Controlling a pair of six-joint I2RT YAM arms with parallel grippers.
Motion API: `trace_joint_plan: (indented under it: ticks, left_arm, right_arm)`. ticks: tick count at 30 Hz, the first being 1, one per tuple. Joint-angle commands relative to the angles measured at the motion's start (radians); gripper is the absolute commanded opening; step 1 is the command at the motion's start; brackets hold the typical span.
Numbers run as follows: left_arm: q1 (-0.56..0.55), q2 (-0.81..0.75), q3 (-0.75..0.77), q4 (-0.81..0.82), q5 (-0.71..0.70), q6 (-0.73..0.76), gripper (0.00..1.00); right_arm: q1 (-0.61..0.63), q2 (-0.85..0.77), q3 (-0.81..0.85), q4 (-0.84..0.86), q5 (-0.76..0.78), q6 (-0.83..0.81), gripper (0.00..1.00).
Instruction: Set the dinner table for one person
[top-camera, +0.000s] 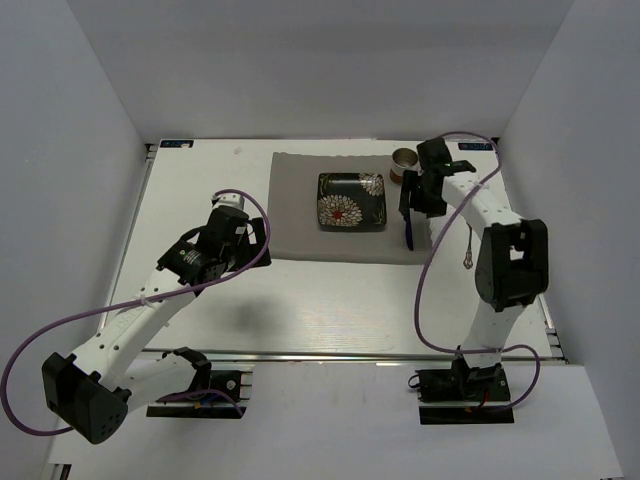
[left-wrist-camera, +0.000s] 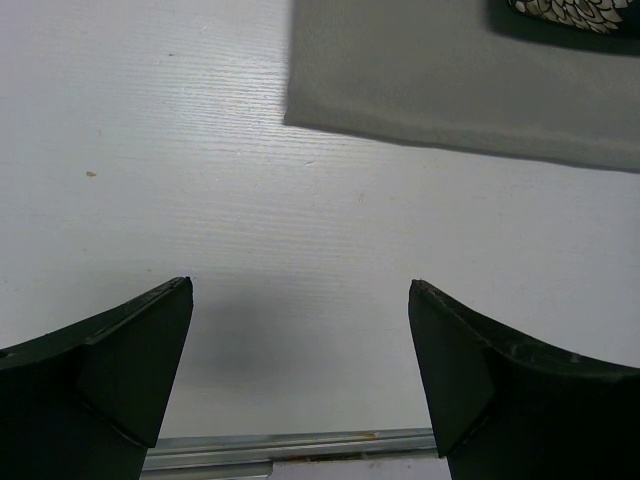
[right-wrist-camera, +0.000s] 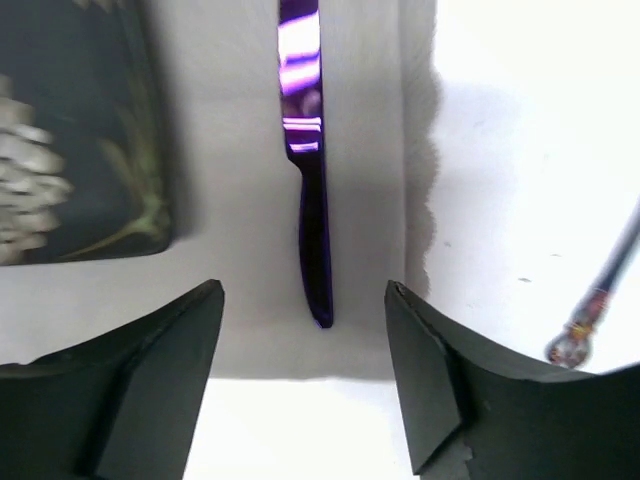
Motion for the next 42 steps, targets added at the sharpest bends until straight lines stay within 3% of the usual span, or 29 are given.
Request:
trace_joint_plan:
  ticks: [1,5,17,27,33,36,39,40,42]
  left_arm:
    - [-0.003,-0.016,-0.007,0.005,0.001,0.004,0.98]
    - [-0.003,-0.022,-0.007,0.006,0.003,0.003,0.98]
    - [-0.003,-0.030,-0.006,0.006,0.004,0.006,0.98]
    - [-0.003,-0.037,-0.004,0.012,0.021,0.013,0.98]
    - [-0.003,-0.034,-0.009,0.017,0.027,0.017,0.98]
    - [-0.003,-0.031,-0.006,0.015,0.026,0.017,0.98]
    - [-0.003,-0.031,-0.007,0.014,0.026,0.017,0.98]
    - [-0.003,-0.031,-0.007,0.017,0.026,0.017,0.98]
    - [-0.003,-0.028,-0.007,0.017,0.026,0.017,0.98]
  right_arm:
    - [-0.020,-0.138,-0.023,0.024,0.033,-0.009,0.73]
    - [-0.075,-0.173,-0.089,0.059,0.067,0.000,0.79]
    - [-0.290,-0.192,-0.323,0.195,0.168,0.076,0.80]
    - [-0.354,-0.064,-0.259,0.199,0.141,0.007,0.78]
    - [-0.364,0.011,-0.247,0.229,0.075,0.004,0.61]
    - [-0.365,0.026,-0.250,0.243,0.060,-0.006,0.43]
    - [-0.364,0.042,-0.256,0.234,0.052,-0.019,0.05]
    - [-0.359,0.039,-0.258,0.234,0.043,-0.017,0.00]
    - [-0.359,0.016,-0.282,0.254,0.035,-0.014,0.00]
